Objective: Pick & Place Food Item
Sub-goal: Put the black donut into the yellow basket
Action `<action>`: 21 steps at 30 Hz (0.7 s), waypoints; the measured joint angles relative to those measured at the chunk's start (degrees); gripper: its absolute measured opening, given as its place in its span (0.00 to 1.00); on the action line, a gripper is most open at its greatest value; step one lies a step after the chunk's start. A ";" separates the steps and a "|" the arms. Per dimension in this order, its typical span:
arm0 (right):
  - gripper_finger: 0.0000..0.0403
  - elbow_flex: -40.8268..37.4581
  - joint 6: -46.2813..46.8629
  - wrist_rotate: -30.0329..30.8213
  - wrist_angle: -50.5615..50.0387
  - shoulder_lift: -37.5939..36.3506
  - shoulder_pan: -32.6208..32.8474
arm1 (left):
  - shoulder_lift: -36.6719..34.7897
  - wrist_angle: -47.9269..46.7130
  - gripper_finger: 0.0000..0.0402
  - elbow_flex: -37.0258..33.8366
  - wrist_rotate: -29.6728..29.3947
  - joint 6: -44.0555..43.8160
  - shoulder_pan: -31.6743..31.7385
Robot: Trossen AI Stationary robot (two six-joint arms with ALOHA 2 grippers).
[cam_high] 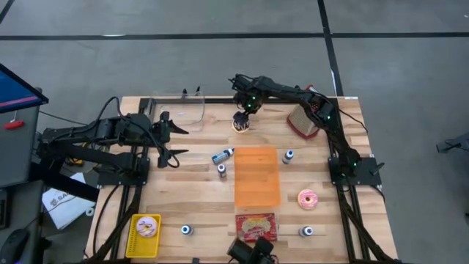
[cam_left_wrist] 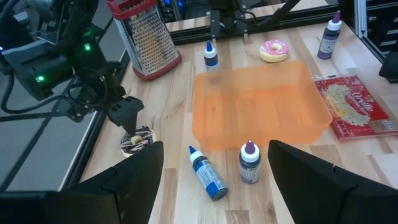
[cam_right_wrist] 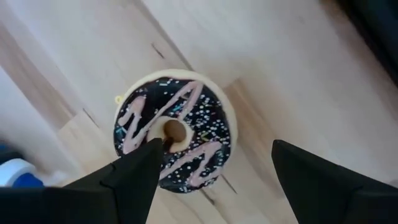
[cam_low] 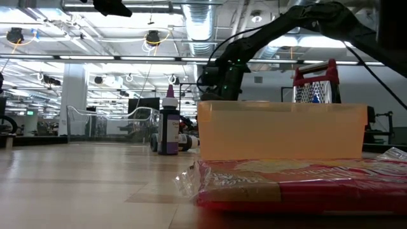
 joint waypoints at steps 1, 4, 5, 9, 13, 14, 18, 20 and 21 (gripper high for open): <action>0.73 -0.19 0.05 -0.03 0.12 0.00 0.02 | 0.00 -0.01 0.71 -0.01 0.00 0.00 -0.01; 0.73 -0.85 0.52 -0.81 -0.95 0.02 0.03 | 0.00 0.01 0.71 0.00 0.00 0.00 0.00; 0.73 -0.85 0.65 -1.59 -1.05 0.02 -0.11 | 0.00 0.01 0.71 0.00 0.00 0.00 -0.01; 0.73 -0.79 2.03 -3.74 -0.25 -0.01 -0.55 | 0.00 0.01 0.71 0.00 0.00 0.00 -0.01; 0.73 -0.71 2.67 -4.08 -0.27 0.49 -0.75 | 0.00 0.01 0.71 0.00 0.00 -0.03 -0.01; 0.73 -0.70 3.13 -4.47 -0.40 0.85 -0.75 | 0.00 0.01 0.71 0.00 0.00 -0.11 -0.01; 0.73 -0.66 3.09 -6.38 -2.32 2.94 -0.93 | 0.00 0.04 0.71 0.00 1.13 -0.26 0.01; 0.73 -0.56 2.60 -8.08 -3.47 3.70 -1.14 | 0.00 0.04 0.71 0.00 1.18 -0.26 0.01; 0.73 -0.17 2.60 -8.68 -2.93 3.99 -1.20 | 0.00 0.04 0.71 0.00 1.18 -0.25 0.00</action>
